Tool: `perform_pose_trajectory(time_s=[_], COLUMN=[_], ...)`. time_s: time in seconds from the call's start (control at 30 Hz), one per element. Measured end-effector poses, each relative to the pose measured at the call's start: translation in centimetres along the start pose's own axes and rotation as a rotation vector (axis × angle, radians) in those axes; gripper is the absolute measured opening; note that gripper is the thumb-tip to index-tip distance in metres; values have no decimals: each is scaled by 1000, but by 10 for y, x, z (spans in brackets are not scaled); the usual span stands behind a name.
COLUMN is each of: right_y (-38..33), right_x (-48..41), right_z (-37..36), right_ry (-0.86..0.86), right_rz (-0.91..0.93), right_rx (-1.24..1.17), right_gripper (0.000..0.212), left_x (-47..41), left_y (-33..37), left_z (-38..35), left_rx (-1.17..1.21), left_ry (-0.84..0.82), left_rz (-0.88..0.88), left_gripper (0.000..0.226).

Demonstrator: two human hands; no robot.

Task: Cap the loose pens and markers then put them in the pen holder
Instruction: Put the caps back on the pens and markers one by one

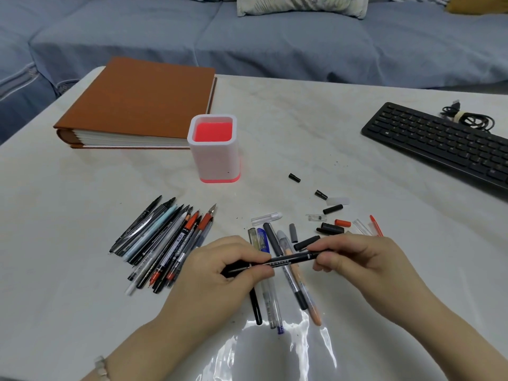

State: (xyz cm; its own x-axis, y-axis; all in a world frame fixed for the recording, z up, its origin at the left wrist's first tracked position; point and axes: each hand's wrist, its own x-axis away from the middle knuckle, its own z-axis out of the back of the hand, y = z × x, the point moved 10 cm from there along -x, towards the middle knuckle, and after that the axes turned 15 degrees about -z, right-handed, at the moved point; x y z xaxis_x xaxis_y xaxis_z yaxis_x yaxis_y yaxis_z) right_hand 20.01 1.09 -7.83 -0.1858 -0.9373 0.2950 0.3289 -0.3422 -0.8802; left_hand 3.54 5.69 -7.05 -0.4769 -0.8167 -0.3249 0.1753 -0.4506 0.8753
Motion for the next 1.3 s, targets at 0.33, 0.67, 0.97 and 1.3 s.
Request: perform_pose_trajectory(time_s=[0.33, 0.67, 0.97, 1.3], right_y=[3, 18, 21, 40], right_x=[-4, -14, -23, -45], right_z=[-47, -28, -63, 25], right_ry=[-60, 265, 272, 436], right_rz=[206, 49, -15, -106], right_rx=[605, 400, 678, 636], right_gripper=[37, 13, 23, 20], left_x=[13, 10, 3, 1], left_y=[-30, -70, -72, -57], left_z=[-22, 44, 25, 14], left_rx=[-51, -842, -903, -368], left_ry=[-200, -105, -207, -89], left_rz=[276, 163, 197, 212], left_gripper=[14, 10, 12, 20])
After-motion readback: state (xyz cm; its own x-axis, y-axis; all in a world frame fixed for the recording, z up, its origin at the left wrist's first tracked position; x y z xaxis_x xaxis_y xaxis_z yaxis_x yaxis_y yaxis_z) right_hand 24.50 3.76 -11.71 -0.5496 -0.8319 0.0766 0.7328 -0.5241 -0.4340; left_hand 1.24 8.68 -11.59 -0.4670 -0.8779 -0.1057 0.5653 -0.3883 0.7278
